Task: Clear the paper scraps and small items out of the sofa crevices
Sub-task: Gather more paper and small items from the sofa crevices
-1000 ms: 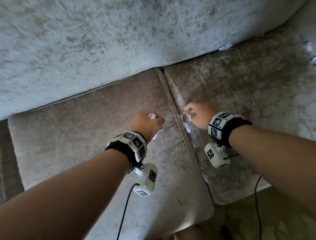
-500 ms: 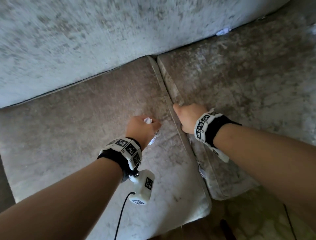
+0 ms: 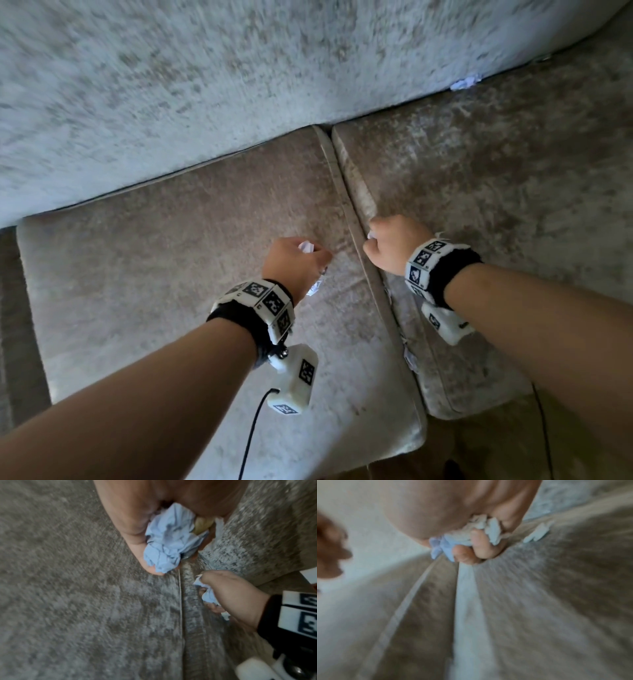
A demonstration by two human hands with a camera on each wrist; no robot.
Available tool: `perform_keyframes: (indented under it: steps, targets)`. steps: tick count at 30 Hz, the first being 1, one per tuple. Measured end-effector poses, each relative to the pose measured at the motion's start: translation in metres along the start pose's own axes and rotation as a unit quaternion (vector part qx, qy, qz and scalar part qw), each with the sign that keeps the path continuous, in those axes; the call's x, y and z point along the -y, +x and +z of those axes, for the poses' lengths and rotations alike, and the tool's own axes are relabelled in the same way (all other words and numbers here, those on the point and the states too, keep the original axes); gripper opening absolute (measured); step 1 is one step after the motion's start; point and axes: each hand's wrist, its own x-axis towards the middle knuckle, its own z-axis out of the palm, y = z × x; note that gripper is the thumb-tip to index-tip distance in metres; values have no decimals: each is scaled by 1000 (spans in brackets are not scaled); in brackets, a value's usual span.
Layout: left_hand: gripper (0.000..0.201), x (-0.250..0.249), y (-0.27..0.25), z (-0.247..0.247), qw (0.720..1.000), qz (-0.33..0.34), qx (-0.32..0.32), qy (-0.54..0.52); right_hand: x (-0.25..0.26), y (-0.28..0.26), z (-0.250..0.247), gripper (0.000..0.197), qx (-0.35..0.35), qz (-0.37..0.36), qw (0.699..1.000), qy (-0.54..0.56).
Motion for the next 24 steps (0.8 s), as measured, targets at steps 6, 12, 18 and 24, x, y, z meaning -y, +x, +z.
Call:
perform_keyframes:
  steps: [6, 12, 18, 24]
  targets:
    - [17, -8, -1, 14, 996, -43, 16, -71, 3, -7, -20, 27, 21, 192, 842, 504]
    - [8, -27, -11, 26, 988, -69, 76, -112, 19, -27, -30, 30, 161, 147, 625, 749]
    - [18, -35, -17, 34, 977, -91, 112, -159, 12, -34, -33, 15, 224, 144, 591, 761]
    - [42, -34, -20, 39, 963, -164, 129, -171, 6, -44, -26, 14, 243, 134, 588, 760]
